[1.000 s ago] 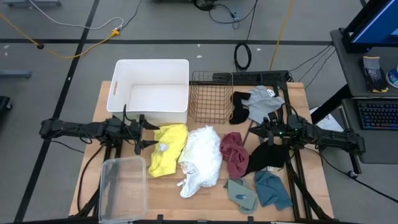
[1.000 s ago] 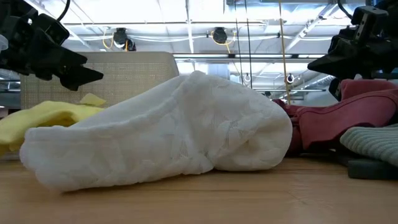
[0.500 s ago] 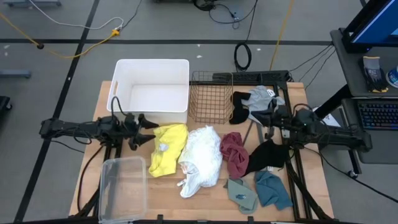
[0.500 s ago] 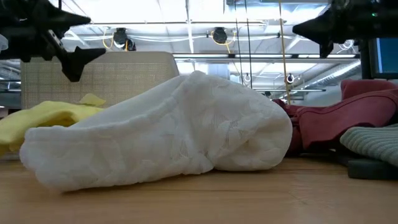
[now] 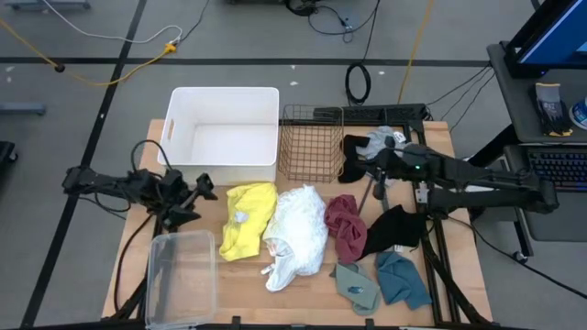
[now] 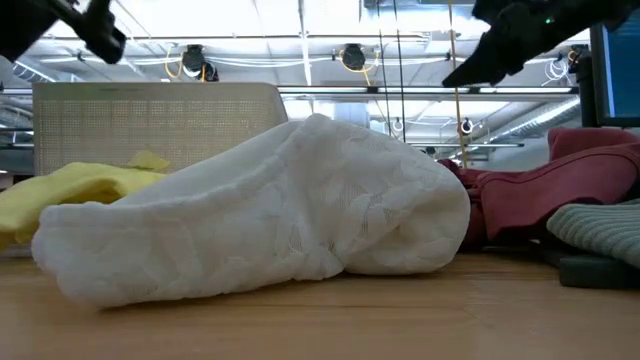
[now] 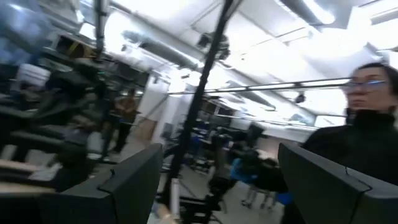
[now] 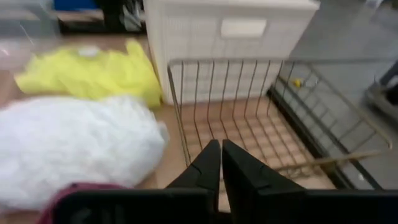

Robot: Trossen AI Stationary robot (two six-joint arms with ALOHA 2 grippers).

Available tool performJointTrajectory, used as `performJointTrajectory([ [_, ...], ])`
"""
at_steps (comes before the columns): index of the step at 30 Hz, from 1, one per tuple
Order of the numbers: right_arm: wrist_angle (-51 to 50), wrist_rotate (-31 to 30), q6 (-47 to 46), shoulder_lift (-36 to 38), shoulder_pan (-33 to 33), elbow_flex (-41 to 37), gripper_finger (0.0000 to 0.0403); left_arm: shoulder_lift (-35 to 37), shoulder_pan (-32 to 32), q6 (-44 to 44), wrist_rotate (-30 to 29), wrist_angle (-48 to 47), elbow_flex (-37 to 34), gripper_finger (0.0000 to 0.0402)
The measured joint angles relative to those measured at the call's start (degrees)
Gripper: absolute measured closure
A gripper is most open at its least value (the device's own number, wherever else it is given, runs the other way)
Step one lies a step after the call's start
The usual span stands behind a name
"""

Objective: Pick & Place Cloths
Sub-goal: Put the black sock into the transparent bin

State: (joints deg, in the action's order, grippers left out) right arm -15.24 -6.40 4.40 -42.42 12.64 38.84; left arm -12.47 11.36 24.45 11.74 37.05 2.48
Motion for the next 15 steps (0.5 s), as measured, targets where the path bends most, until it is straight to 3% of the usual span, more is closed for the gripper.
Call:
performJointTrajectory([
  [7, -2.3, -1.2, 0.0, -5.5, 3.2, 0.1, 0.0330, -6.9, 7.0, 0.6, -3.8, -3.4, 8.7, 0.0078],
  [15, -10.1, -5.7, -0.1, -10.5, 7.3, 0.1, 0.0258, -19.6, 11.5, -0.2, -5.8, -23.0, 27.6, 0.0078],
])
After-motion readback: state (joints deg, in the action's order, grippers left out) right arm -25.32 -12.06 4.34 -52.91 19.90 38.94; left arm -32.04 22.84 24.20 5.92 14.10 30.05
